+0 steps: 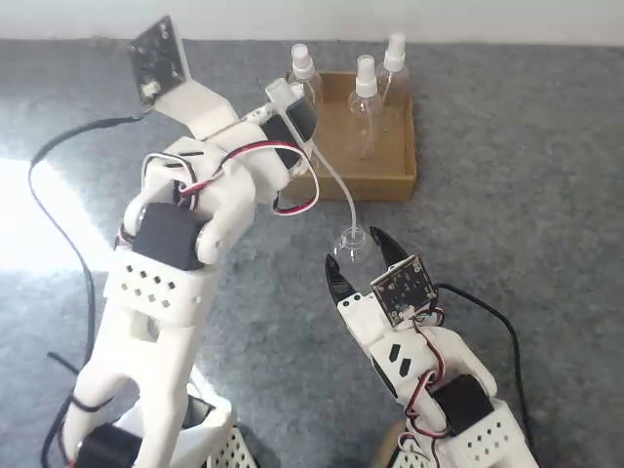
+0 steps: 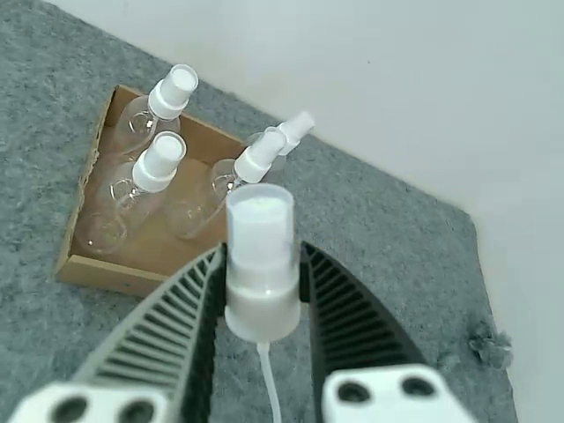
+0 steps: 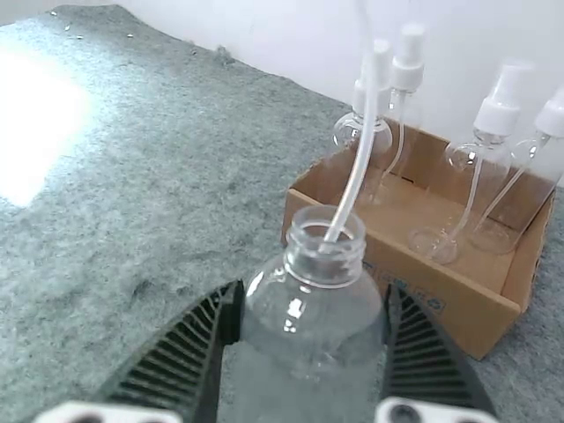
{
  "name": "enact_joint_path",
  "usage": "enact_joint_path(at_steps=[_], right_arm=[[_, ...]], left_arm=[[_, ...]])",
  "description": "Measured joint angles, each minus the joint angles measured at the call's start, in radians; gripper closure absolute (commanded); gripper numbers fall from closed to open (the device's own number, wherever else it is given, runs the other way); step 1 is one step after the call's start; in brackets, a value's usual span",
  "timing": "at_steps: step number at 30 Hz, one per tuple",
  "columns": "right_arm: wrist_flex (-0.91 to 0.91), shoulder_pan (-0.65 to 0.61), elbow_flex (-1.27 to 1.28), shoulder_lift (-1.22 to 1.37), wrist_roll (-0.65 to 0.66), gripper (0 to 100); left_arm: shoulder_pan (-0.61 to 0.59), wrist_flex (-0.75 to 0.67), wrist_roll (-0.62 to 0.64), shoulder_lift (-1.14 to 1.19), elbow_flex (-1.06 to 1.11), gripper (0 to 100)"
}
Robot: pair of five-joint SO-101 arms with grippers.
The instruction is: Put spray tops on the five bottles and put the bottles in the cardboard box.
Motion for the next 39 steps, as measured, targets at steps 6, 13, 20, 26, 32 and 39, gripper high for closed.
enact_joint_path(at_steps=[6,13,20,26,32,39], right_arm=[[0.000,0.000,0.000,0.000,0.000,82.6],[0.000,0.000,0.000,0.000,0.000,82.7],[0.000,-0.003,0.000,0.000,0.000,82.7],[0.000,-0.003,0.000,0.000,0.000,82.7],[0.000,-0.003,0.000,0.000,0.002,82.7],[0.000,0.006,0.000,0.000,0.000,82.7]], left_arm=[[0.043,0.037,-0.005,0.000,0.000,99],[0.129,0.138,-0.098,0.000,0.000,99],[0.132,0.178,-0.120,0.000,0.031,99],[0.164,0.178,-0.178,0.000,0.077,99],[0.213,0.170,-0.249,0.000,0.143,99],[0.241,0.146,-0.275,0.000,0.166,99]])
